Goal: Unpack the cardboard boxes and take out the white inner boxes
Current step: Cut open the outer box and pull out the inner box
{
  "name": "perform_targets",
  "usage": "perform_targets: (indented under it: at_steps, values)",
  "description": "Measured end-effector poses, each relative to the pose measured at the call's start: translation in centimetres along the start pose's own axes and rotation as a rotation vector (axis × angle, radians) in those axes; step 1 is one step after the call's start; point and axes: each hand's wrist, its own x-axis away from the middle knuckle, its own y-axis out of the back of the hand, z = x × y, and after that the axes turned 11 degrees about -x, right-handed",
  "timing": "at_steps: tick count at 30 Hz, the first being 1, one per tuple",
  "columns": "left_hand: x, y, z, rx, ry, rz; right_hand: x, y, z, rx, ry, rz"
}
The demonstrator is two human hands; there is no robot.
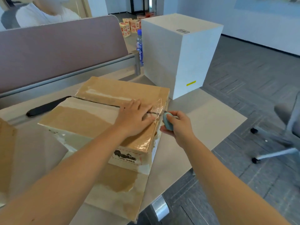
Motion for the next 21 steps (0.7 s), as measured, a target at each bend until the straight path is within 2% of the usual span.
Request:
perform_targets:
  at_steps: [5,10,21]
  values:
    - [0.15,0.1,-0.34,0.042,0.028,-0.009,-0.38,-0.25,-0.5,-0.066,0.046,-0.019]
    - [0.24,0.14,-0.54,0.034,0.044,0.035,-0.85,-0.87,-0.06,-0.077,0.018,-0.032]
    - [0.01,-0.14,-0.55,0.045,0.065,0.025,-0.92,-0.41,0.27,-0.015,0.012,0.089]
